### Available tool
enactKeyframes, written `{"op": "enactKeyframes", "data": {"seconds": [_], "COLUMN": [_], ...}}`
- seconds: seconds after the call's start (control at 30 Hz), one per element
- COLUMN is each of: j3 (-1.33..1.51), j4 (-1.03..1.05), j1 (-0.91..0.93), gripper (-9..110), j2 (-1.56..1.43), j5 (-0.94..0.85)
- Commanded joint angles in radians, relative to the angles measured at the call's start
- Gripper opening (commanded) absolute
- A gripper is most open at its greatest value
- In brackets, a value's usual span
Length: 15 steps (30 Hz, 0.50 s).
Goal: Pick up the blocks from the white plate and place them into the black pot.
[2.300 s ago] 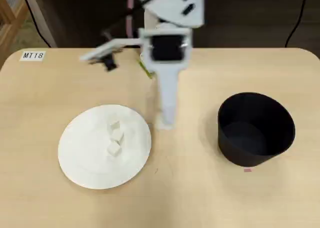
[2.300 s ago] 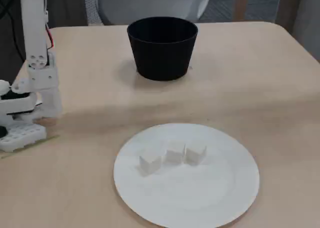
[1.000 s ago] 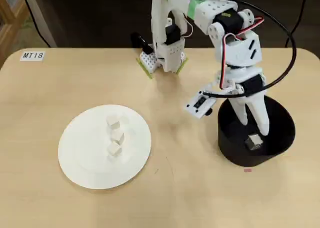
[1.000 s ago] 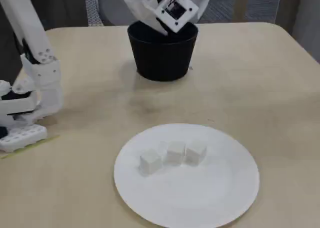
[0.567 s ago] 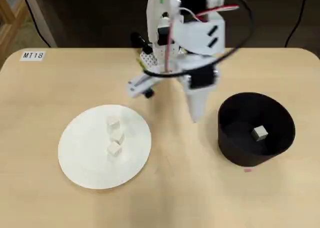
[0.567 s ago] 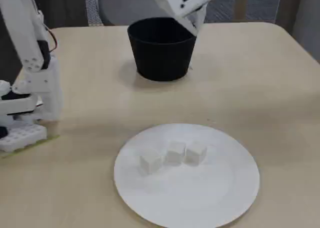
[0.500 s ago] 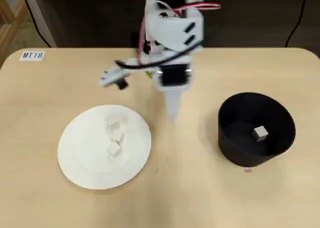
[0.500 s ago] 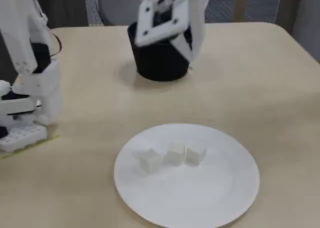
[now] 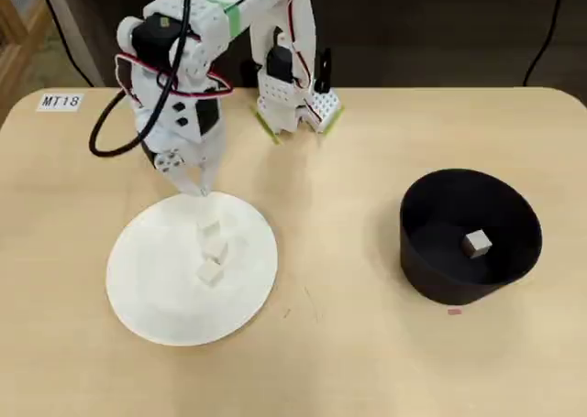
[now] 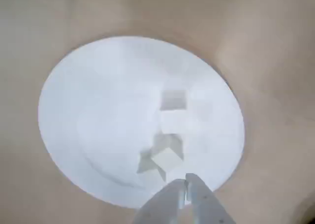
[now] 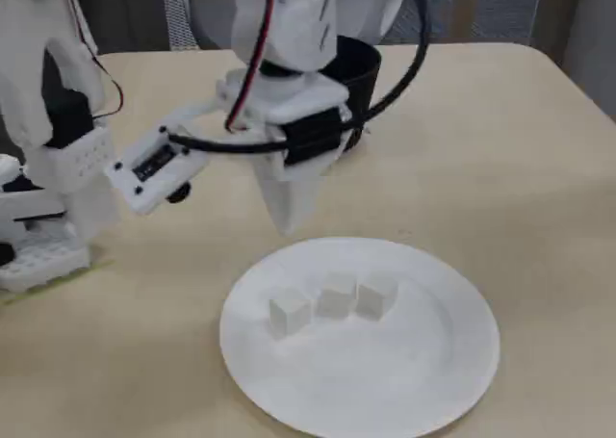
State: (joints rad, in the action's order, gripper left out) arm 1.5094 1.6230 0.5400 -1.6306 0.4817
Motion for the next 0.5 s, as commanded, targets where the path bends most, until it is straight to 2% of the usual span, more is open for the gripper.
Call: {"op": "enactKeyframes", "data": {"seconds": [0.0,0.1,0.3,0.47], "j3": [0.196,0.359,0.502,0.526], "j4": [-0.138,-0.261,-0.414,-0.479], "j1": [0.025,0.028,0.029,0.043], "gripper": [-2,-2,-2,18], "j2": [-0.206,-0.296,-0.301,-0.272], "j5": [0.015,-0.018,-0.103,-0.152]}}
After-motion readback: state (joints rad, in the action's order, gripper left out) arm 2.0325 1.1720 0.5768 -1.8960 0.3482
